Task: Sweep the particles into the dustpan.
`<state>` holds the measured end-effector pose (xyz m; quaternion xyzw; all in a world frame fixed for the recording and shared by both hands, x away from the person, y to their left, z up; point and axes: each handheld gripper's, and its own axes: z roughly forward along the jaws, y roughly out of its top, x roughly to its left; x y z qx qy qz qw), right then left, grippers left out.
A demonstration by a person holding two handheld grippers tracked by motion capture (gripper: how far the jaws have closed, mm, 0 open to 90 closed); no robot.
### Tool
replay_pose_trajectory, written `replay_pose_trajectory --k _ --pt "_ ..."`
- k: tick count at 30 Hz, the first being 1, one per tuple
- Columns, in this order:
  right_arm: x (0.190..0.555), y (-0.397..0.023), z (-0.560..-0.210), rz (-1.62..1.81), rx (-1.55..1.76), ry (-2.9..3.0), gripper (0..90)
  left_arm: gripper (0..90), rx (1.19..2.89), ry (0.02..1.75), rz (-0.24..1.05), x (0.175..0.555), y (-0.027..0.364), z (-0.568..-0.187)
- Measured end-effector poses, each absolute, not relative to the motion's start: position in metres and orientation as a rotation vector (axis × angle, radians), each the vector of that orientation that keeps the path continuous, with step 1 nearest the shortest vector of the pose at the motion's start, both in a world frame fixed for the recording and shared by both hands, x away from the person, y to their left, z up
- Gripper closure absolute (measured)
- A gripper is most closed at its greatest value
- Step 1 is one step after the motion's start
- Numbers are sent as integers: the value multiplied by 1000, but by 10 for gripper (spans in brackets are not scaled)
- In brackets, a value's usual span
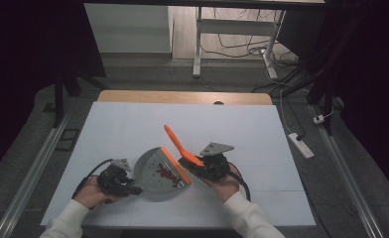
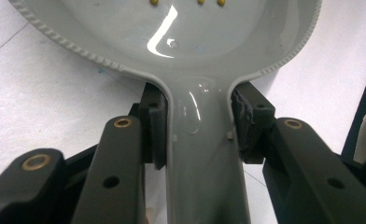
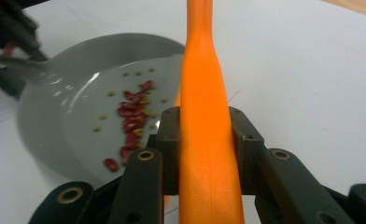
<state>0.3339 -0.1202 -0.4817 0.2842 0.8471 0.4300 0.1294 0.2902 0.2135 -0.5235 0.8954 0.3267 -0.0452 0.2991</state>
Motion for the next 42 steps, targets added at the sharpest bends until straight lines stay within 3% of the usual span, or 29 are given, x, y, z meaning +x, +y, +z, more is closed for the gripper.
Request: replay_pose_trajectory --k 11,34,42 --pt "346 -137 -487 1194 897 2442 702 612 2379 867 -119 290 214 -524" --pt "322 -99 -492 1255 744 2569 702 612 2377 866 -119 290 214 -524" --pt "333 -122 -480 1328 828 2473 702 612 2371 866 -101 289 214 -524"
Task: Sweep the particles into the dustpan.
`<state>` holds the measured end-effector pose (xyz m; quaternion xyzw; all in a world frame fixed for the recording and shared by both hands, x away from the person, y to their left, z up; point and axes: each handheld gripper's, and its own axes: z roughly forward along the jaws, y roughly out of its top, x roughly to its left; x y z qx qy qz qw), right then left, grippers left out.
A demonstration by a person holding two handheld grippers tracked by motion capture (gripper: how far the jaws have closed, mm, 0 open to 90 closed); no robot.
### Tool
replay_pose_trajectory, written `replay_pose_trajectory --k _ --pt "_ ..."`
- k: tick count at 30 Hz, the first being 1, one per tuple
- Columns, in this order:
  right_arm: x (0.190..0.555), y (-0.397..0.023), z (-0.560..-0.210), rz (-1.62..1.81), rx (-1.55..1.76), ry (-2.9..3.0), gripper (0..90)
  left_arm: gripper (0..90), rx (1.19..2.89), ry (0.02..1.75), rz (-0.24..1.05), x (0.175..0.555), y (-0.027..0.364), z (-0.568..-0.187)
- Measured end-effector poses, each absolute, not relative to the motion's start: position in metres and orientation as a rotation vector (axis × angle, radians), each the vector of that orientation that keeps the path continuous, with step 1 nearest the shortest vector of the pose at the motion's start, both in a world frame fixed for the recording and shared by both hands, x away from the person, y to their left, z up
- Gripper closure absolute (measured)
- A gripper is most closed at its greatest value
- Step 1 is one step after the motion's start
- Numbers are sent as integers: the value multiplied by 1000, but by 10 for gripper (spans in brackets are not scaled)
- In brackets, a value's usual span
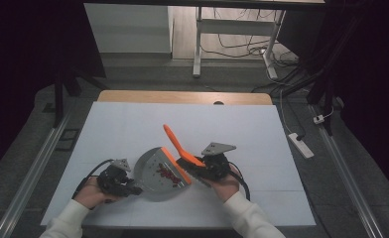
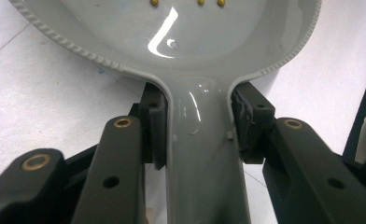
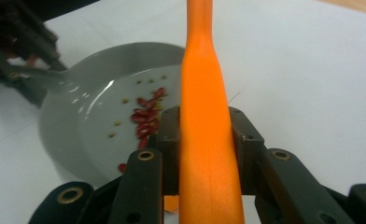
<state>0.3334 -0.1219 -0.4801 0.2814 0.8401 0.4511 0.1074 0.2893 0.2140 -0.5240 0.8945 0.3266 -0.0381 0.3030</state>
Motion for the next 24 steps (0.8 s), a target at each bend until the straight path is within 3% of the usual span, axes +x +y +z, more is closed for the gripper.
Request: replay_pose_trajectory --k 24 --pt "339 -177 -462 1379 838 2384 702 612 2247 968 24 284 221 -515"
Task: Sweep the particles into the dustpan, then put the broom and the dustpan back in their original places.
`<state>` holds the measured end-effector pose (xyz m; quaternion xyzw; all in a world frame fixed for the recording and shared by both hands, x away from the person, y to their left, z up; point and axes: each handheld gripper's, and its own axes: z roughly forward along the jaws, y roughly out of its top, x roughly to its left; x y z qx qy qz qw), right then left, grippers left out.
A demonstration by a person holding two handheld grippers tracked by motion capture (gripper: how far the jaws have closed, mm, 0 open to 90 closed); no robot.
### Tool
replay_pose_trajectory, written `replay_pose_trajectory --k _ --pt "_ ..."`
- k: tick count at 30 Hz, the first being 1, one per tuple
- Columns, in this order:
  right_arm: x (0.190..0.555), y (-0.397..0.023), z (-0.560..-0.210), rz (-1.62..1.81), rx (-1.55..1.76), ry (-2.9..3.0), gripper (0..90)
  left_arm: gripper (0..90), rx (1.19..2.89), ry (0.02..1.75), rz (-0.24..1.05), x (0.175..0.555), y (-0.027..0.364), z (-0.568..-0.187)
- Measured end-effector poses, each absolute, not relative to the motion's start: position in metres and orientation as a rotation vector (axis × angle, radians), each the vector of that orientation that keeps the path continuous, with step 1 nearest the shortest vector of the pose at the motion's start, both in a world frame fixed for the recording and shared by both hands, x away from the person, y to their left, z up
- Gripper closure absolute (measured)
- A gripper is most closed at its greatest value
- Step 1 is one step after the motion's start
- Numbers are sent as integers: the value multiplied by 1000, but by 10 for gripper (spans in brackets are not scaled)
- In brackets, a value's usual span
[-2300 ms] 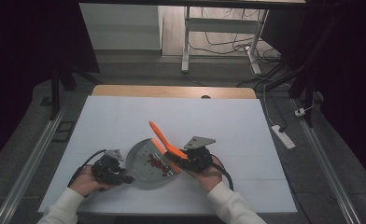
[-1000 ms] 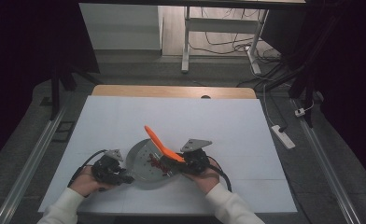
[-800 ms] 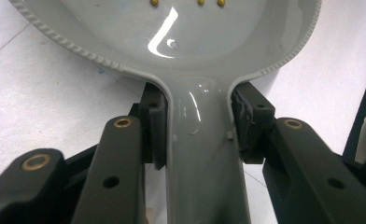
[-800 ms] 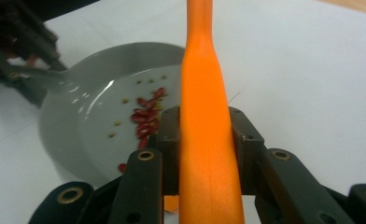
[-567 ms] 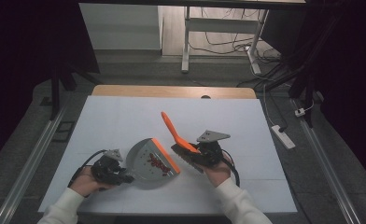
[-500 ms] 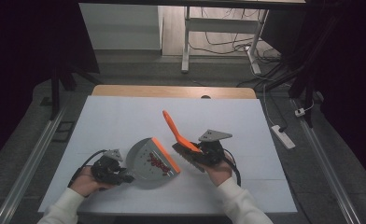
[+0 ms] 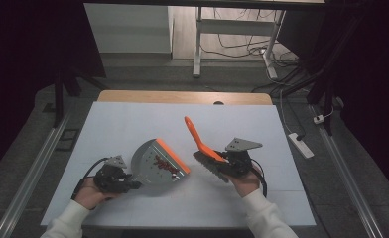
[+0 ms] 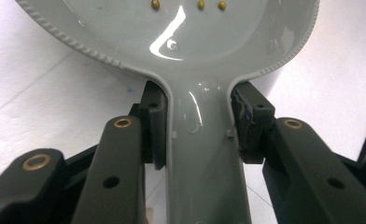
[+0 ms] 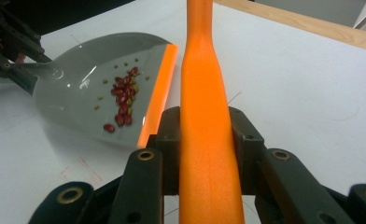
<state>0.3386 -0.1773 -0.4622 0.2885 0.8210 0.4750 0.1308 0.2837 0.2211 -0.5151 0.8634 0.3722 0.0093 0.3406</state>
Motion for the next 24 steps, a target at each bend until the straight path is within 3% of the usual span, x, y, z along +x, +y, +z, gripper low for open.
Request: replay_pose_trajectory --k 24 --pt "333 -234 -468 1328 990 2356 702 613 1996 1232 128 274 232 -508"
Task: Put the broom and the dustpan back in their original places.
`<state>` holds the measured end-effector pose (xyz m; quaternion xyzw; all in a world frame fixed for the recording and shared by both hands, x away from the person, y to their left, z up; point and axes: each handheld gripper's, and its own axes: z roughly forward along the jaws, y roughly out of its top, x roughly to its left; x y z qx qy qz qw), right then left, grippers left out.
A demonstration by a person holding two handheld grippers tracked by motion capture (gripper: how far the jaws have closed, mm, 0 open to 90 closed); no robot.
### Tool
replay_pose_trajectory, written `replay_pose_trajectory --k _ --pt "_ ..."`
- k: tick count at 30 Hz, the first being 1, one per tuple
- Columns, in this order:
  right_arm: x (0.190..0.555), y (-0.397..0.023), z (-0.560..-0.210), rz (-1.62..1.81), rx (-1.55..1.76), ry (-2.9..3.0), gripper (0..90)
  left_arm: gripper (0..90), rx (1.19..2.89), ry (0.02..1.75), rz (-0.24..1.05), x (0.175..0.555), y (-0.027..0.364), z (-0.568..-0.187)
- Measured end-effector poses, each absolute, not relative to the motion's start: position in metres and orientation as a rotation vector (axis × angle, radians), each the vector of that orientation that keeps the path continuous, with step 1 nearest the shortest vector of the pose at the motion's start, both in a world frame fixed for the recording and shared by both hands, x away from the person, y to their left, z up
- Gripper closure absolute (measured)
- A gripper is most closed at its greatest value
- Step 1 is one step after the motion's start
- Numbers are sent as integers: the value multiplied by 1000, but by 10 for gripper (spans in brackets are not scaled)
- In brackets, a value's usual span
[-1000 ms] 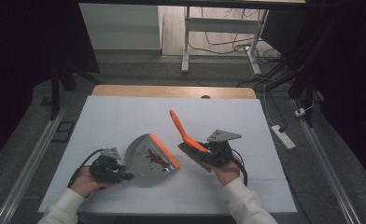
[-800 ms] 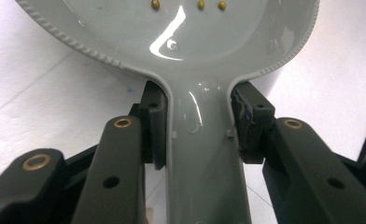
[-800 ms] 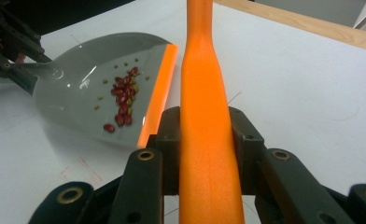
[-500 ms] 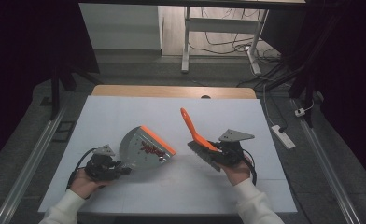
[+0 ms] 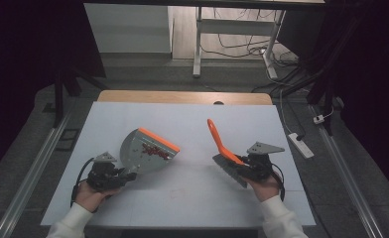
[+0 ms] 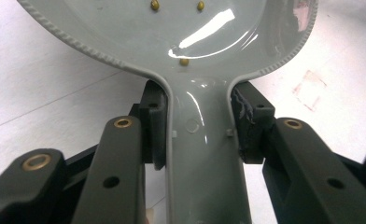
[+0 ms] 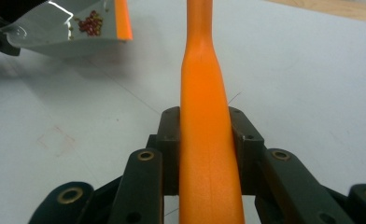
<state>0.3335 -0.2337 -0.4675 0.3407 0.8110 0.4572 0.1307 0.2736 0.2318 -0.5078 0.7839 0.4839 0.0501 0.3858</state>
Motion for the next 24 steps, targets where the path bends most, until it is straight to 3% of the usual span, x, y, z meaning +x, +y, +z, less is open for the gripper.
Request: replay_pose_trajectory --k 24 --pt "315 -258 -475 1330 1102 2370 702 612 1813 1506 182 254 242 -517"
